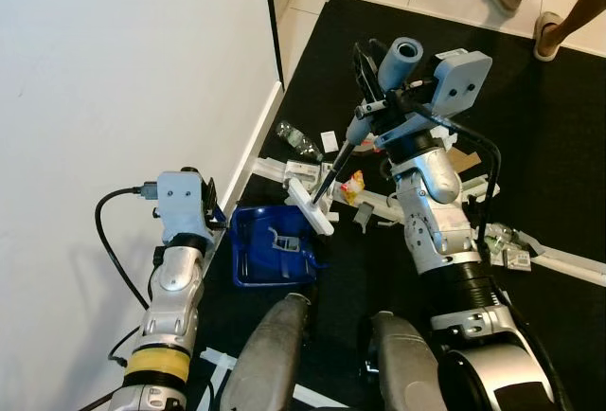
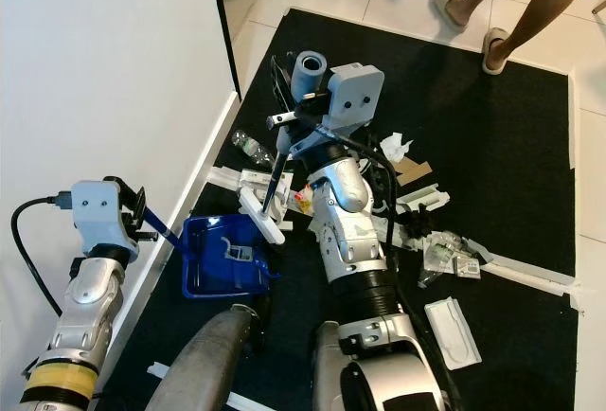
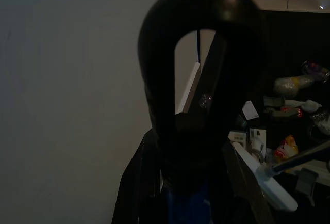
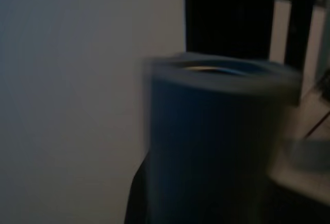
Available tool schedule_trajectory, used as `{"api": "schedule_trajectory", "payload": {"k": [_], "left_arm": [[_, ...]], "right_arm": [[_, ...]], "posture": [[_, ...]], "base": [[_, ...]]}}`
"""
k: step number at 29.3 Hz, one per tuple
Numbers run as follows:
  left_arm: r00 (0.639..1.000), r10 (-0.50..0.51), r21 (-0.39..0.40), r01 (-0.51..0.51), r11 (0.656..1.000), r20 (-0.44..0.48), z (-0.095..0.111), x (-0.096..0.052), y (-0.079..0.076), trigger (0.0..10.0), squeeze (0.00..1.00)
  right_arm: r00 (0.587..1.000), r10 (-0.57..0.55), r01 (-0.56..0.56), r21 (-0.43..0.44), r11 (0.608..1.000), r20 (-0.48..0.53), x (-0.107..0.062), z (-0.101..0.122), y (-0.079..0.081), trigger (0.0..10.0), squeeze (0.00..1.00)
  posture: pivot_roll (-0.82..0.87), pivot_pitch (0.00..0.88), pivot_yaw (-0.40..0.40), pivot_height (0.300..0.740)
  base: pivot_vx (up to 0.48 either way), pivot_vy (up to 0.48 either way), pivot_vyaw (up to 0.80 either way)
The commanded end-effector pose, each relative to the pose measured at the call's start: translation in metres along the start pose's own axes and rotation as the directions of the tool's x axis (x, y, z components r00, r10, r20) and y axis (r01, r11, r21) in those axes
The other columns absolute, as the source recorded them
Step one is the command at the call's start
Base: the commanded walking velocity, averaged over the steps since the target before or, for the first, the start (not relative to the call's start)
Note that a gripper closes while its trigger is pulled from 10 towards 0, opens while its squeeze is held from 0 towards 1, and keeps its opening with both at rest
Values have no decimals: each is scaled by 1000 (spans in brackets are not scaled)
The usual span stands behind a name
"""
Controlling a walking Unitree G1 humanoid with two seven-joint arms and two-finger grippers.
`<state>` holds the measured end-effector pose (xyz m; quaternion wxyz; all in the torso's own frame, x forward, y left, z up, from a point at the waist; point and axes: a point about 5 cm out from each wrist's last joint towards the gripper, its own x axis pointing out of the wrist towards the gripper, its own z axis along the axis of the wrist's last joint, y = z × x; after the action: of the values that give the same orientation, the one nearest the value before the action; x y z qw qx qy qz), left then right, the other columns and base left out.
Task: Sweep floor
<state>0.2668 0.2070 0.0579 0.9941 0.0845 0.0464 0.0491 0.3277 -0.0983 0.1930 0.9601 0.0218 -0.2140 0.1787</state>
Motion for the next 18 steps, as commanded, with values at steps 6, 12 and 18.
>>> {"api": "schedule_trajectory", "payload": {"k": [6,12,18], "left_arm": [[995,-10,41,14,999,-103,-23,-9,-3,10000,0],[994,-8,49,13,999,-106,-24,-11,1,10000,0],[994,-1,56,7,998,-107,-25,-15,4,10000,0]], "right_arm": [[976,-166,129,-245,961,-138,-18,-19,-50,10000,0],[948,-239,173,-291,941,-209,-25,-41,-63,10000,0],[926,-274,204,-264,942,-260,-29,-55,-63,10000,0]], "posture": [[39,198,0,740],[54,209,7,740],[74,215,4,740]], "base": [[0,0,0],[0,0,0],[0,0,0]]}}
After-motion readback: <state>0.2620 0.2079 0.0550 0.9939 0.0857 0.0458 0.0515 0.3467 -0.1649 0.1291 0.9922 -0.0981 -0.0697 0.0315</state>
